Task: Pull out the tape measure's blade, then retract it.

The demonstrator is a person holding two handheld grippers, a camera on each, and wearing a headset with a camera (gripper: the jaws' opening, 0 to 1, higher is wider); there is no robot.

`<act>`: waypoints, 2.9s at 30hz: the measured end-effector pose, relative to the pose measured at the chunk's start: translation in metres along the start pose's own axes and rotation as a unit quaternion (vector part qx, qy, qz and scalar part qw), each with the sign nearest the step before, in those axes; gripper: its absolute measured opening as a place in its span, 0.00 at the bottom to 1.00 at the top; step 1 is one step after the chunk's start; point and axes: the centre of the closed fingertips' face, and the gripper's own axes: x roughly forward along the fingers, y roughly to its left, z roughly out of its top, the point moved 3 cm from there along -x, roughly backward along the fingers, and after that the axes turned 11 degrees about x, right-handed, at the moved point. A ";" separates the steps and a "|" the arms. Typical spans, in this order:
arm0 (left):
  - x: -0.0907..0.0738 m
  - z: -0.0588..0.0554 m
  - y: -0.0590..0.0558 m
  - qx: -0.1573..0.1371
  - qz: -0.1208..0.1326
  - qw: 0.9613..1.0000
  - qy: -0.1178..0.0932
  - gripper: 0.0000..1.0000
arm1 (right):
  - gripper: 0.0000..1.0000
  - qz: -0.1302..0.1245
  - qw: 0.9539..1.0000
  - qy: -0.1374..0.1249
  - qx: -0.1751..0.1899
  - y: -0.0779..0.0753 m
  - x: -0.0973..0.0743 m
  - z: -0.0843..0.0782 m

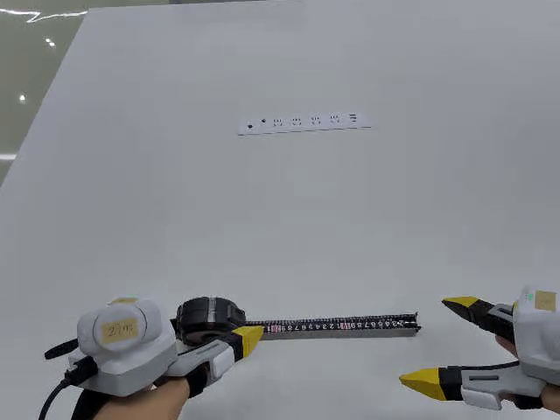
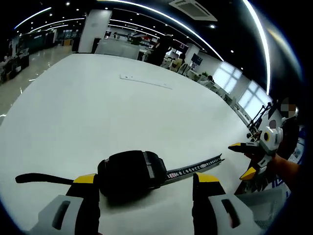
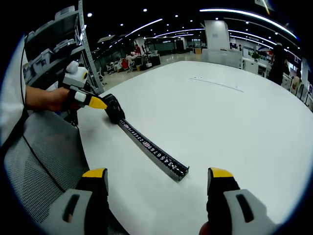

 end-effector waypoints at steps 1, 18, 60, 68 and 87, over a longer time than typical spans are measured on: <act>0.001 0.000 0.000 -0.002 0.004 1.000 0.000 0.74 | 0.83 0.002 1.000 0.001 0.000 0.000 0.001 -0.001; 0.008 -0.005 0.009 -0.010 0.045 0.999 0.008 0.64 | 0.77 0.020 1.000 0.006 -0.009 -0.006 0.014 0.000; 0.017 -0.011 0.014 -0.008 0.075 0.997 0.005 0.61 | 0.41 0.041 0.997 0.021 -0.068 -0.022 0.030 -0.003; 0.017 -0.011 0.014 -0.008 0.075 0.997 0.004 0.61 | 0.36 0.043 0.994 0.031 -0.095 -0.030 0.033 -0.010; 0.017 -0.011 0.014 -0.007 0.074 0.997 0.005 0.61 | 0.18 0.070 0.982 0.051 -0.171 -0.034 0.038 -0.009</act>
